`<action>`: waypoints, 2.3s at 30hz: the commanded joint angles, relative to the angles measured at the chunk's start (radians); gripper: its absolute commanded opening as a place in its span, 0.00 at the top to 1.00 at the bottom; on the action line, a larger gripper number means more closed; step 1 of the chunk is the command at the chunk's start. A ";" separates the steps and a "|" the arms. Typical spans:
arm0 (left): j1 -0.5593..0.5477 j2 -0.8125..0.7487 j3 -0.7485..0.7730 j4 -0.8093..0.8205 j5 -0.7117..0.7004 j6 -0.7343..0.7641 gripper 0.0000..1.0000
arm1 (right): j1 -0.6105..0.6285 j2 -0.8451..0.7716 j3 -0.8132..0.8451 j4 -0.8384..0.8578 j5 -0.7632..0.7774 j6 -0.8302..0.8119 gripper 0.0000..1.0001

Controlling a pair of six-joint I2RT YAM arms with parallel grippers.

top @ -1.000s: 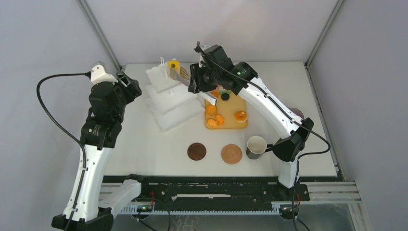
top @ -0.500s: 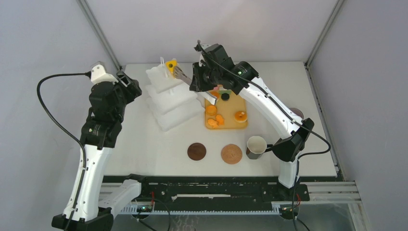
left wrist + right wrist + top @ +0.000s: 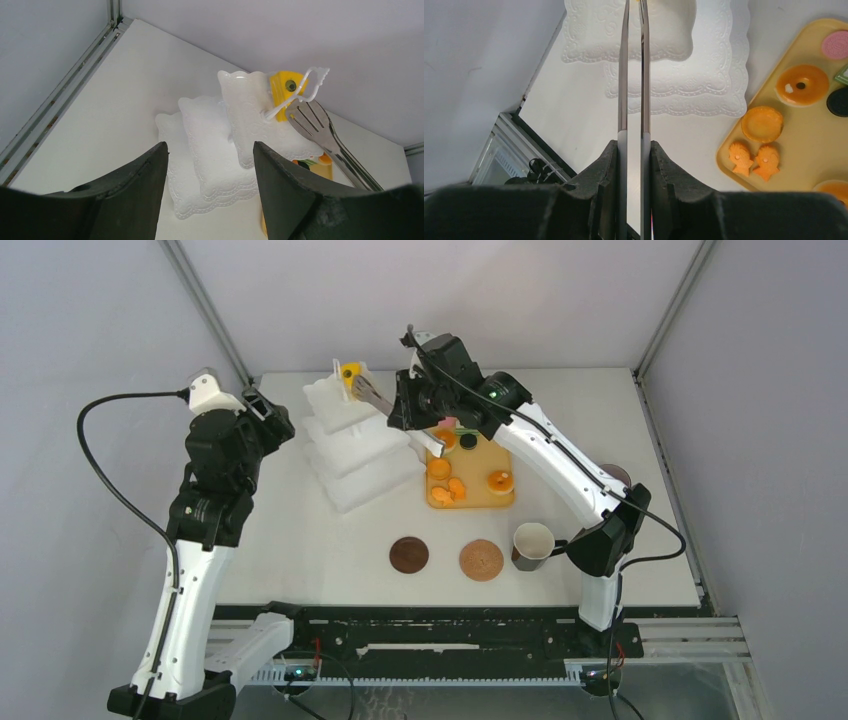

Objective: Serve the afternoon tea

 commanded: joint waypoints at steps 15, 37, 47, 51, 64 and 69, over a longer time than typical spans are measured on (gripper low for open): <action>0.009 -0.014 -0.024 0.034 -0.008 0.007 0.32 | 0.005 -0.107 -0.029 0.087 0.014 0.016 0.62; 0.009 -0.005 -0.044 0.039 0.007 0.020 0.32 | -0.155 -0.495 -0.570 0.143 0.171 0.072 0.58; 0.010 -0.070 -0.115 -0.002 -0.059 0.065 0.31 | -0.157 -0.520 -0.877 0.073 0.183 0.073 0.53; 0.010 -0.076 -0.122 -0.017 -0.069 0.066 0.31 | -0.118 -0.450 -0.884 0.073 0.197 0.045 0.50; 0.009 -0.068 -0.118 -0.018 -0.083 0.074 0.31 | -0.084 -0.328 -0.885 0.097 0.231 -0.008 0.47; 0.009 -0.067 -0.122 -0.014 -0.082 0.073 0.31 | -0.082 -0.308 -0.884 0.107 0.211 -0.017 0.47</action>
